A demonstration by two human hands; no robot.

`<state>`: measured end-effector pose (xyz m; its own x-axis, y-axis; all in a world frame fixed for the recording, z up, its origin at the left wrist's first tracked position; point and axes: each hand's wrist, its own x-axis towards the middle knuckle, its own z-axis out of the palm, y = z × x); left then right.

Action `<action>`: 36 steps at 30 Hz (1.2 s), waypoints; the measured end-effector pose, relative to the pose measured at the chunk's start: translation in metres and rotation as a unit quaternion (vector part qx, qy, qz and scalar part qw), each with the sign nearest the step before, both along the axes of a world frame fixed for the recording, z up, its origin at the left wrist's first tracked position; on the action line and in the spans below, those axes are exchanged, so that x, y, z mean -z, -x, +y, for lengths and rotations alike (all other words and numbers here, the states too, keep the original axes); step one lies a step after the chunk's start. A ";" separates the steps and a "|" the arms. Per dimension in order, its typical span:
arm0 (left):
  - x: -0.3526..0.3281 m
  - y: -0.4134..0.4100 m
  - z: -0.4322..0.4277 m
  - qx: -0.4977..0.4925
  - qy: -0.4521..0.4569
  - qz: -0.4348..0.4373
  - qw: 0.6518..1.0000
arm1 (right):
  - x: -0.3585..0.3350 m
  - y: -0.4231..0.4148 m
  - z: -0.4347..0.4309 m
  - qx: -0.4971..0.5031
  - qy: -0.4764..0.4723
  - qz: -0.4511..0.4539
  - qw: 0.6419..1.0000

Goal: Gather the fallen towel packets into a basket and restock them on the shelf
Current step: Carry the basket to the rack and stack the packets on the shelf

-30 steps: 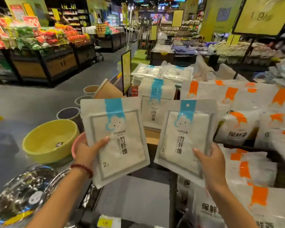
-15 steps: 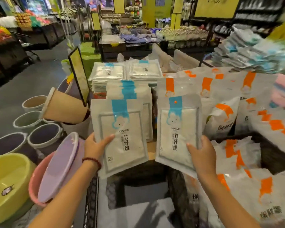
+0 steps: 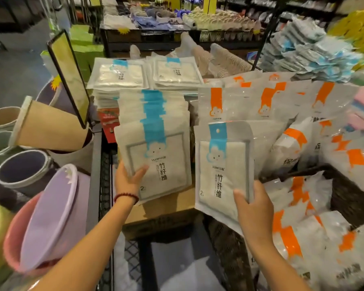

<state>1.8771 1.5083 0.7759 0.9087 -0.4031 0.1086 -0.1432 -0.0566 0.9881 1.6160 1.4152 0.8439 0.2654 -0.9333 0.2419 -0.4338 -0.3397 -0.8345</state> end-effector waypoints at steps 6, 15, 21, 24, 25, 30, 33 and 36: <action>0.013 -0.002 -0.002 -0.007 -0.080 -0.016 0.997 | 0.004 0.004 0.001 0.005 -0.001 0.007 1.000; 0.040 0.022 0.016 -0.021 -0.244 -0.072 0.967 | 0.006 0.000 0.006 0.004 -0.010 0.010 1.000; 0.030 0.008 0.001 -0.037 -0.256 -0.133 0.957 | 0.006 -0.004 0.007 0.012 -0.011 -0.008 1.000; 0.028 0.007 -0.002 -0.047 -0.258 -0.134 0.956 | 0.003 -0.004 0.005 0.003 -0.020 -0.031 0.999; 0.030 0.008 0.000 -0.043 -0.261 -0.127 0.956 | 0.002 -0.004 0.005 0.000 -0.026 -0.041 0.999; 0.033 0.009 0.015 0.007 -0.293 -0.076 0.953 | 0.001 0.005 0.012 0.020 -0.013 -0.080 0.997; 0.028 0.005 0.031 0.017 -0.292 -0.063 0.954 | 0.003 0.004 0.015 0.011 0.006 -0.123 0.992; 0.027 -0.001 0.063 -0.026 -0.306 -0.119 0.944 | 0.009 -0.012 0.013 -0.056 -0.029 -0.146 0.987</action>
